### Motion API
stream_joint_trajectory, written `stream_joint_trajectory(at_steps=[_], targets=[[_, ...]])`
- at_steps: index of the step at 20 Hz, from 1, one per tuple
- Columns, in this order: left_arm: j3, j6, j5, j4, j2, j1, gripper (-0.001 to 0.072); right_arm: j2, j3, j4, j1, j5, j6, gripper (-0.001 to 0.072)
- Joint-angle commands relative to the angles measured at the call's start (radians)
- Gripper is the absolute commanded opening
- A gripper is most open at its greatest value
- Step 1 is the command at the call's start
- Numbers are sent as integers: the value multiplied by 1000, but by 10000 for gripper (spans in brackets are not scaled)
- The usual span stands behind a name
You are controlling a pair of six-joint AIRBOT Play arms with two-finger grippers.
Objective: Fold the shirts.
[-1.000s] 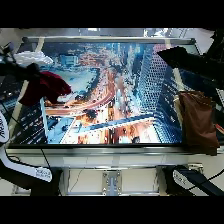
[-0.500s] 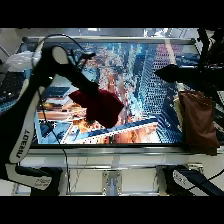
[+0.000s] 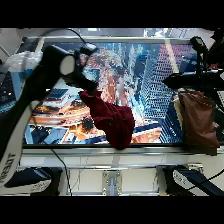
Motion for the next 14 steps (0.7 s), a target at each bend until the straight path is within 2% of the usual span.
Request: stream_joint_trajectory(at_steps=[1, 2, 3, 4, 5, 8, 9, 12, 14], targets=[[-234, -210, 35, 47, 201, 84, 697, -6, 0, -104, 0, -6, 1, 28], [-369, -247, 70, 6, 262, 92, 697, -15, 0, -102, 0, -5, 10, 48], [-526, -290, 144, -69, 328, 92, 697, -25, 0, -96, 0, 5, 10, 144], [-670, -331, 250, -170, 383, 92, 697, -39, -1, -78, 0, 21, 18, 299], [-818, -365, 401, -304, 430, 92, 697, -50, -1, -53, 0, 33, 18, 393], [-1123, -368, 882, -692, 459, 90, 697, -74, -1, 19, 2, 38, 18, 391], [-1169, -323, 977, -787, 443, 87, 697, -74, 0, 30, 2, 35, 17, 391], [-1176, -139, 1040, -995, 358, 87, 697, -75, 0, 30, 1, 27, 17, 391], [-1173, -68, 1053, -1105, 291, 87, 696, -75, 0, 31, 1, 26, 17, 391]])
